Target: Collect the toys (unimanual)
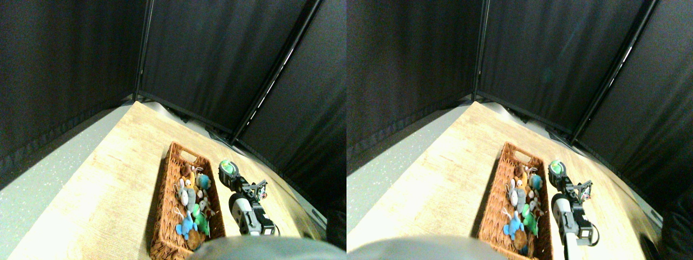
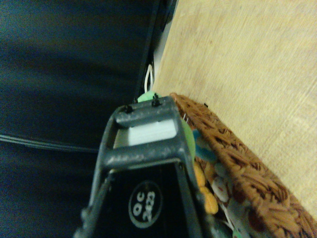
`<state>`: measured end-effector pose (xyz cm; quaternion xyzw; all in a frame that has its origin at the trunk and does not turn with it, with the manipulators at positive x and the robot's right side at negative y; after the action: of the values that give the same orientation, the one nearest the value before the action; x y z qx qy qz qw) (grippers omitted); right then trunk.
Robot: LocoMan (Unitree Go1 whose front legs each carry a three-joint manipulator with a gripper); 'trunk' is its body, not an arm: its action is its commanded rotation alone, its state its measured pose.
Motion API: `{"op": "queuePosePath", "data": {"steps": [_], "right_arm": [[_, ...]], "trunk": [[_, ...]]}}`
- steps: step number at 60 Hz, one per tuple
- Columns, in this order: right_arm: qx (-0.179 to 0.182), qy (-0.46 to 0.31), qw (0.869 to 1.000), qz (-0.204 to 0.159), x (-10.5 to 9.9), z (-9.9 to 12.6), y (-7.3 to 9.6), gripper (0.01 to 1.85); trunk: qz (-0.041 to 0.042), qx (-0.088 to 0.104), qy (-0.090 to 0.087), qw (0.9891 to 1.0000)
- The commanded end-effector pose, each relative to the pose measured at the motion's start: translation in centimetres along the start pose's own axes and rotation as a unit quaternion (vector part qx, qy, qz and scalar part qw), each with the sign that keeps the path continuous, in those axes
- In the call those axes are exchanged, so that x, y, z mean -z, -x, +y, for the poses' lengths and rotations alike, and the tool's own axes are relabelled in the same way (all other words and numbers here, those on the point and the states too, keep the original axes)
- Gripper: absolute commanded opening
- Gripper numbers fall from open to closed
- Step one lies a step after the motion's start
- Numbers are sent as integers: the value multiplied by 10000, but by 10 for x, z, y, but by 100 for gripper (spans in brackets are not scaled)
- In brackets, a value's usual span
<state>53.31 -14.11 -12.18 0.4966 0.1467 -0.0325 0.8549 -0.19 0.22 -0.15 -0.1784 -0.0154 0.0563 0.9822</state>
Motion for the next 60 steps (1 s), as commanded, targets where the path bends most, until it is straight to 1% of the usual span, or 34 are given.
{"op": "queuePosePath", "data": {"steps": [1,4,8,10,16,20,23,27,28,29,36,39,45,49,52,53,54,56,57,58,60], "right_arm": [[-269,-251,9993,101,4,10,0,16],[-245,-363,9988,225,9,12,0,15],[-314,-463,9977,380,14,13,-2,15],[-234,-658,9966,446,18,15,-2,13],[-314,-411,9972,538,25,19,0,12],[-313,-391,9973,537,31,21,0,13],[-345,-332,9970,614,36,21,-1,13],[-339,-409,9966,628,41,21,0,13],[-304,-621,9950,720,44,20,-1,12],[-289,-664,9946,740,45,20,-1,12],[-287,-465,9960,711,46,18,-2,11],[-291,-482,9957,730,46,17,-3,11],[-224,-658,9957,619,45,14,-3,11],[-249,-557,9963,611,44,12,-2,11],[-153,-589,9965,580,42,10,-1,8],[-127,-610,9963,595,42,10,-1,10],[-65,-665,9957,643,41,9,-1,18],[58,-844,9931,811,39,6,-2,43],[68,-904,9920,880,38,6,-3,50],[68,-904,9920,880,38,6,-3,50],[123,-806,9923,935,36,4,-3,81]], "trunk": [[22,-186,12,9998],[21,-196,29,9998],[6,-225,55,9997],[-5,-241,68,9997],[-13,-280,108,9995],[-14,-297,130,9995],[-19,-316,145,9994],[-12,-326,158,9993],[-14,-326,164,9993],[-18,-326,167,9993],[-14,-339,178,9993],[-19,-336,172,9993],[-6,-301,142,9994],[-4,-283,127,9995],[-4,-271,109,9996],[-2,-267,108,9996],[5,-263,106,9996],[13,-260,100,9996],[12,-254,89,9996],[10,-248,88,9997],[12,-242,85,9997]]}}
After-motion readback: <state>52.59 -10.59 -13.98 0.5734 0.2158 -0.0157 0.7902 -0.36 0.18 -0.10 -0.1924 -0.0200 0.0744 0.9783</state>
